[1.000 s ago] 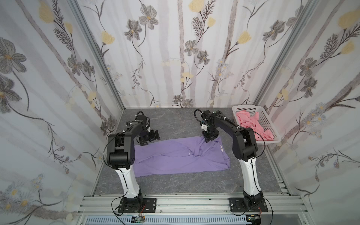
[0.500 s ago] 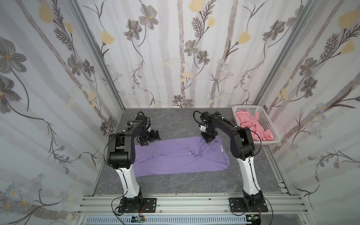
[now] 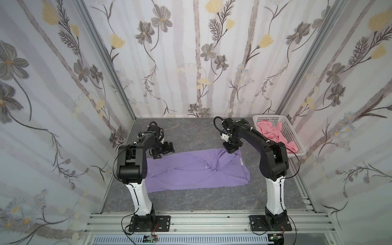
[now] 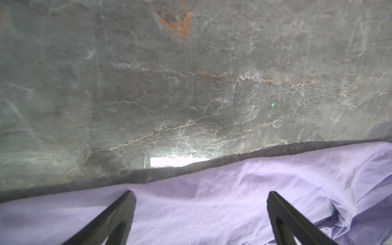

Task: Fold and stack t-shirts
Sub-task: Smooth out the T-shirt at the center of the board.

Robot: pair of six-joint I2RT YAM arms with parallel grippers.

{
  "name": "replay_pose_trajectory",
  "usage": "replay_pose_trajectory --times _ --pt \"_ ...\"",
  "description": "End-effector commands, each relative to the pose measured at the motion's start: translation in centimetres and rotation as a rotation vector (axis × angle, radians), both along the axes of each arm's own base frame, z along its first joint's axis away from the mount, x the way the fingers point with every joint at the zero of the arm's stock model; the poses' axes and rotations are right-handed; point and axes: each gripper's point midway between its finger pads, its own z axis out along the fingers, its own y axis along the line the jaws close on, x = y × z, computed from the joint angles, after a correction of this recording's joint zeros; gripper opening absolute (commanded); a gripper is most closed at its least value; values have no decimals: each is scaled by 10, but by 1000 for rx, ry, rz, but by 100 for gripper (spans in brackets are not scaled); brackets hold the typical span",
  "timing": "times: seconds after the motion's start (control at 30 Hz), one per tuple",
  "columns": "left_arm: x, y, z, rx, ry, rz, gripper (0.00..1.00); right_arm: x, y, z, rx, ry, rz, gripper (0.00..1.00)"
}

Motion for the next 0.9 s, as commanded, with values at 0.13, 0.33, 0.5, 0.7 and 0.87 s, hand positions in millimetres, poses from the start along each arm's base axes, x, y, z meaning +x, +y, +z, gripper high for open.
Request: replay_pose_trajectory --times 0.13,0.33,0.5,0.7,0.87 --pt "0 -1 -1 -3 1 -7 100 -48 -28 20 -77 11 -66 0" --pt "0 -2 -1 -5 6 -10 100 -91 -43 -2 -165 92 -81 15" --pt "1 -2 1 -2 9 -19 100 -114 -59 -23 -246 176 -108 37" --pt "2 -2 8 1 -1 -26 100 -95 -64 -10 -292 109 -112 44" --pt "-2 -4 23 -12 -15 -20 100 -45 -57 6 -277 6 -108 46"
